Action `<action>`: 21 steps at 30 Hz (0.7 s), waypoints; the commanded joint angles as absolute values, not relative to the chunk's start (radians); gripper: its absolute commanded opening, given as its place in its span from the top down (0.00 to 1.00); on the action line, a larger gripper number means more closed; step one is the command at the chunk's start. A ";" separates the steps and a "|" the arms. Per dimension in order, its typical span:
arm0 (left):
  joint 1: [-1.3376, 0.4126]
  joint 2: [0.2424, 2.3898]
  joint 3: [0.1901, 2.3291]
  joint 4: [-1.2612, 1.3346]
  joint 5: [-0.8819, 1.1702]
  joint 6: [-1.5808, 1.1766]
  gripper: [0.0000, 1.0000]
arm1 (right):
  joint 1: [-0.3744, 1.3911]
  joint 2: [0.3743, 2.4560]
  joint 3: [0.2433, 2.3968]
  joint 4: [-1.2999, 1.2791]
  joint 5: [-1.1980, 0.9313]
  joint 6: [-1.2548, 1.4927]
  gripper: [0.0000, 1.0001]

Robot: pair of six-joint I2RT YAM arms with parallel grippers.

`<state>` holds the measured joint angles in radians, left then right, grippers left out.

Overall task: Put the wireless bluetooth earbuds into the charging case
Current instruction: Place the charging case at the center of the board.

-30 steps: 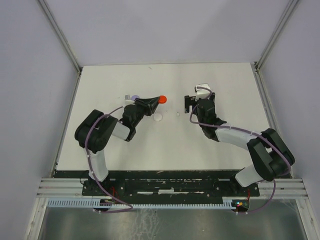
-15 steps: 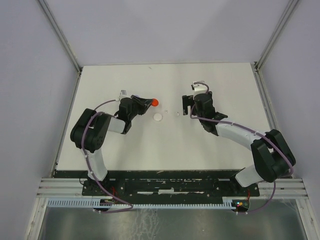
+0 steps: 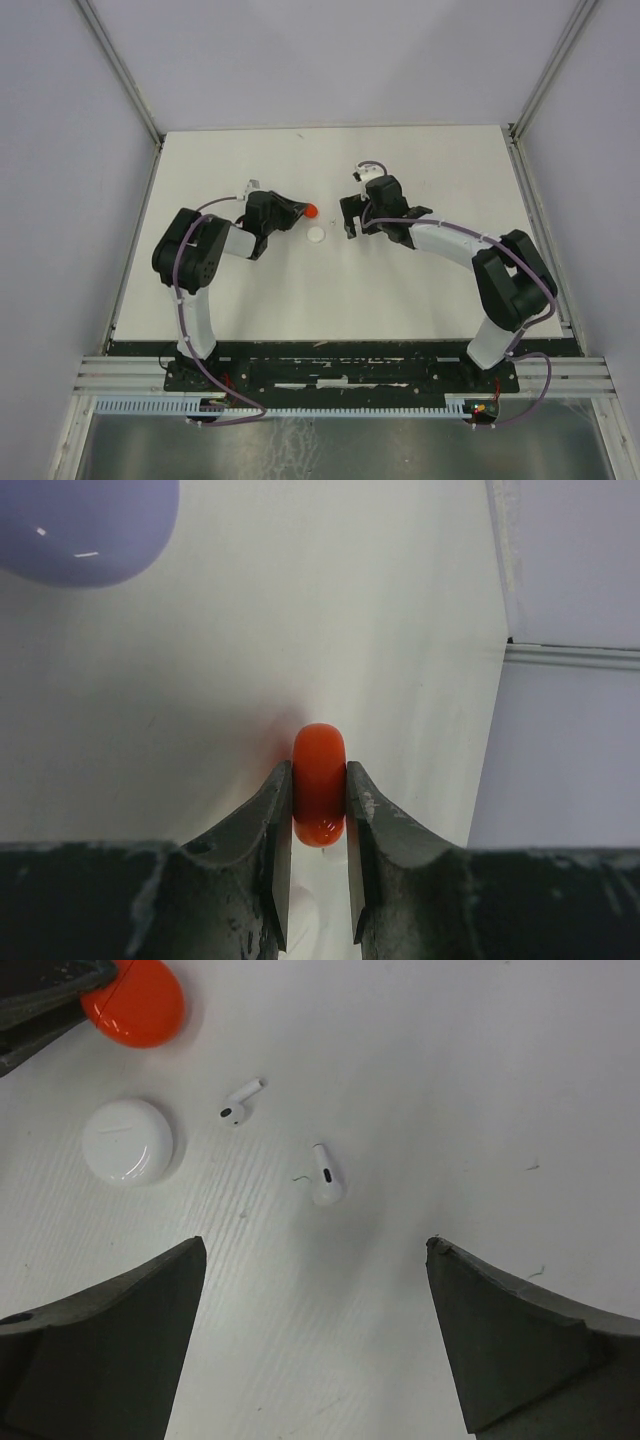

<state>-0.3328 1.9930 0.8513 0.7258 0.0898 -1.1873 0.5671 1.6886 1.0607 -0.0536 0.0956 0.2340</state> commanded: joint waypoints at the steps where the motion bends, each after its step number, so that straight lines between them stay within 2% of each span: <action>1: -0.318 2.001 0.899 0.720 0.113 -1.127 0.78 | 0.607 1.756 1.161 -0.102 0.014 0.223 0.01; 8: -0.289 2.004 0.904 0.686 0.151 -1.116 0.65 | 0.695 1.873 1.289 -0.155 0.032 0.206 0.01; 14: -0.262 1.970 0.900 0.606 0.174 -1.082 0.48 | 0.740 1.965 1.378 -0.188 0.050 0.204 0.01; 21: -0.218 1.895 0.819 0.588 0.197 -1.072 0.46 | 0.765 2.042 1.447 -0.211 0.086 0.201 0.01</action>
